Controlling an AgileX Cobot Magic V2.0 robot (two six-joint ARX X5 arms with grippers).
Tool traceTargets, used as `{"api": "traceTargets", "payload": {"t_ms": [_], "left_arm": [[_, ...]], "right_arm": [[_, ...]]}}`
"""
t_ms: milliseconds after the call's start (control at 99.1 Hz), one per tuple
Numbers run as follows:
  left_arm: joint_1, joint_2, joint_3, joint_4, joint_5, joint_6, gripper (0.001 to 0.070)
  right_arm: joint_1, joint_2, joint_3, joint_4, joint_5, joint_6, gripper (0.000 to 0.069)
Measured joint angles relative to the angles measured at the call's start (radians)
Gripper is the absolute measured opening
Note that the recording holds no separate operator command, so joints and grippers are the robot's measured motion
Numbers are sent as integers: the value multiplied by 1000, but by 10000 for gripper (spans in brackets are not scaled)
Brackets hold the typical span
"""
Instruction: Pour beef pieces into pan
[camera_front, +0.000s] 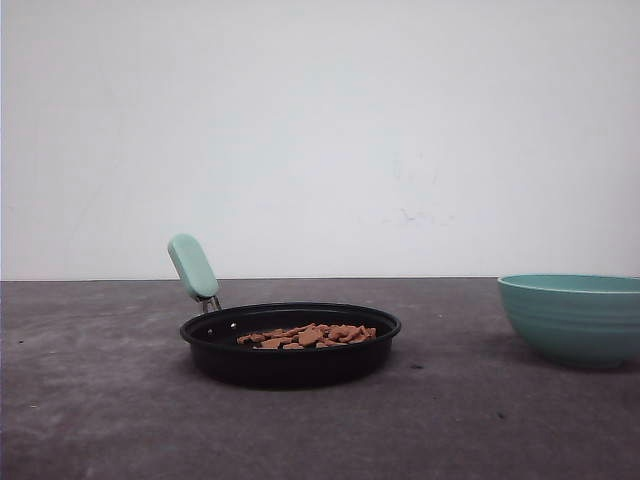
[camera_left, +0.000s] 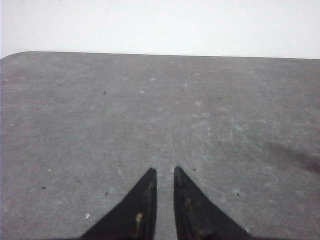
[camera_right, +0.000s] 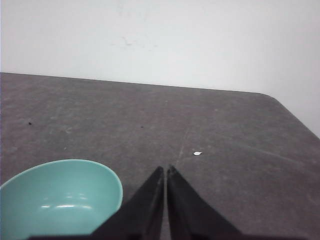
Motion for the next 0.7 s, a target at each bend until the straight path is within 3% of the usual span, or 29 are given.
{"api": "traceTargets", "payload": {"t_ms": [696], "left_arm": [[0, 0, 0, -1, 0, 0, 37]], "right_arm": [[0, 0, 0, -4, 11, 0, 7]]}}
